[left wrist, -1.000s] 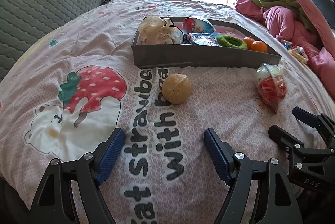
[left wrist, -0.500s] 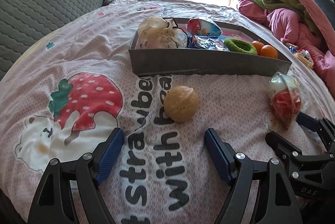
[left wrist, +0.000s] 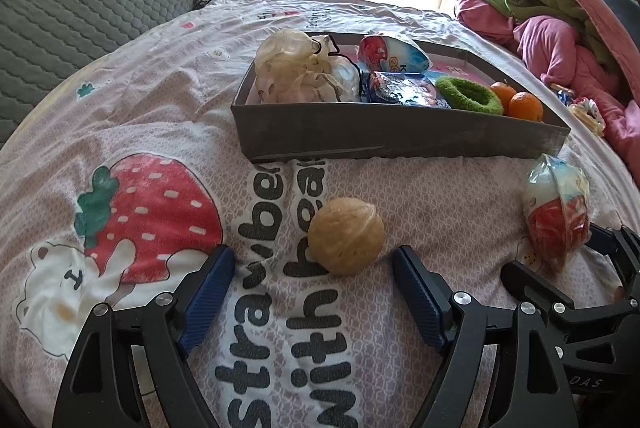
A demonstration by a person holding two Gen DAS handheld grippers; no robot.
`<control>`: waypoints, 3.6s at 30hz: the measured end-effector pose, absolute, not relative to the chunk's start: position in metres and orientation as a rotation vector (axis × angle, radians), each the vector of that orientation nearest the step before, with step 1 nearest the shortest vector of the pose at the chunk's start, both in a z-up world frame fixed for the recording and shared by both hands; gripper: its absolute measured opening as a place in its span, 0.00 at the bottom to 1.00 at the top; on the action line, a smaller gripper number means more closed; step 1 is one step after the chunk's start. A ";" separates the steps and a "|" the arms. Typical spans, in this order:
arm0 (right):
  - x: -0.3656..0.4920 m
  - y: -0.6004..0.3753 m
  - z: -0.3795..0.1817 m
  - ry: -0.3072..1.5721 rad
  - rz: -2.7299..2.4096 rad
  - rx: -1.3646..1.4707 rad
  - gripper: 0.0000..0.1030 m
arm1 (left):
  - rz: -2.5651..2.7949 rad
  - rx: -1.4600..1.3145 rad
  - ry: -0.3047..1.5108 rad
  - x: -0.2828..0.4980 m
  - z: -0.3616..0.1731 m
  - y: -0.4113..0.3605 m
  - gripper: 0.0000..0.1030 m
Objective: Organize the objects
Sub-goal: 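Move the right tool to the wrapped candy egg while the left tool approaches the walnut, then close the right tool on the candy egg while the left tool grasps the walnut, then carry the candy egg with the right tool while the left tool carries the walnut over the tray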
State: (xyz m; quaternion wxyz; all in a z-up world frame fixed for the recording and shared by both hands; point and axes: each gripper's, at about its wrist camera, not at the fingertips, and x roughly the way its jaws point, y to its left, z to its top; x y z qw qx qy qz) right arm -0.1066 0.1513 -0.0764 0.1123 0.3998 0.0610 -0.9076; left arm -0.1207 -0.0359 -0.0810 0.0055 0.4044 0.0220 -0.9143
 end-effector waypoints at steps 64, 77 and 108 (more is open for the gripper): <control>-0.123 0.153 -0.015 0.091 -2.740 0.753 0.33 | -3.001 1.079 0.041 -0.146 -0.025 -0.021 0.33; -0.138 0.155 -0.016 0.057 -2.730 0.792 0.20 | -3.009 1.046 0.032 -0.163 -0.012 -0.019 0.33; -0.173 0.152 -0.001 0.078 -2.713 0.746 0.20 | -2.997 1.047 -0.020 -0.206 -0.012 -0.009 0.33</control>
